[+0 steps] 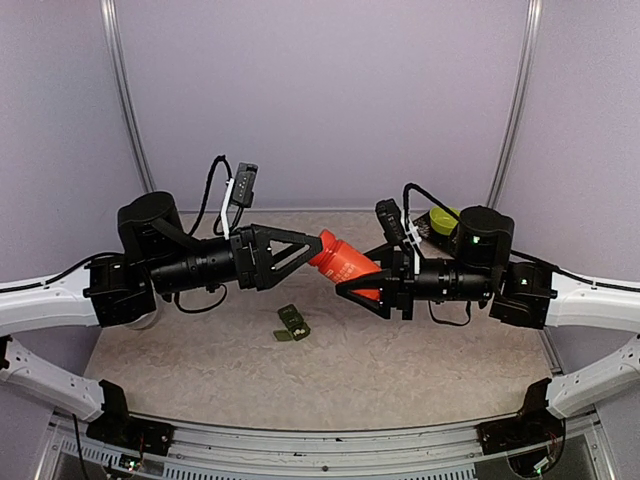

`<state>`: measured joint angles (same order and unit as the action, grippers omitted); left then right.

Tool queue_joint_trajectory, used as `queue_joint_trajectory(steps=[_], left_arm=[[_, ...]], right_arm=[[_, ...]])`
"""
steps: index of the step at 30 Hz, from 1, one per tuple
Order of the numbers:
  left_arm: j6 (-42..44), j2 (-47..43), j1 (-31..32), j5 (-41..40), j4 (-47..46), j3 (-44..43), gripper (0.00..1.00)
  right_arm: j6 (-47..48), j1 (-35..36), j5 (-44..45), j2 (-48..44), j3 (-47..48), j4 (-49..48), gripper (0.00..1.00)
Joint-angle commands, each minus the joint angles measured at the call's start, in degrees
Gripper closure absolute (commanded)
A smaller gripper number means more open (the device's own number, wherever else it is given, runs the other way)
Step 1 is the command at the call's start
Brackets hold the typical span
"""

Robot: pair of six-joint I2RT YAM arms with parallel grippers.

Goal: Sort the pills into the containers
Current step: Screw the lid of the pill bottle onto the pill bottle.

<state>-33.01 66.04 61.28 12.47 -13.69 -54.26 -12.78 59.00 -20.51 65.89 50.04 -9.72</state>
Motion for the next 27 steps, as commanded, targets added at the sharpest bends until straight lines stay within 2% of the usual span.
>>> queue_joint_trajectory(steps=[1,9,27], left_arm=[[-2.67,1.39,0.42,-2.88,-5.47,0.2,0.01],[-1.95,2.76,0.27,-3.97,-4.43,-0.41,0.01],[-1.81,4.77,0.24,-1.04,-5.9,-1.81,0.01]], right_arm=[[1.95,0.92,2.65,-0.37,1.38,-2.24,1.0],[2.09,0.94,2.69,-1.06,1.01,-3.38,1.0],[2.89,0.96,2.61,1.53,1.43,-4.43,1.0]])
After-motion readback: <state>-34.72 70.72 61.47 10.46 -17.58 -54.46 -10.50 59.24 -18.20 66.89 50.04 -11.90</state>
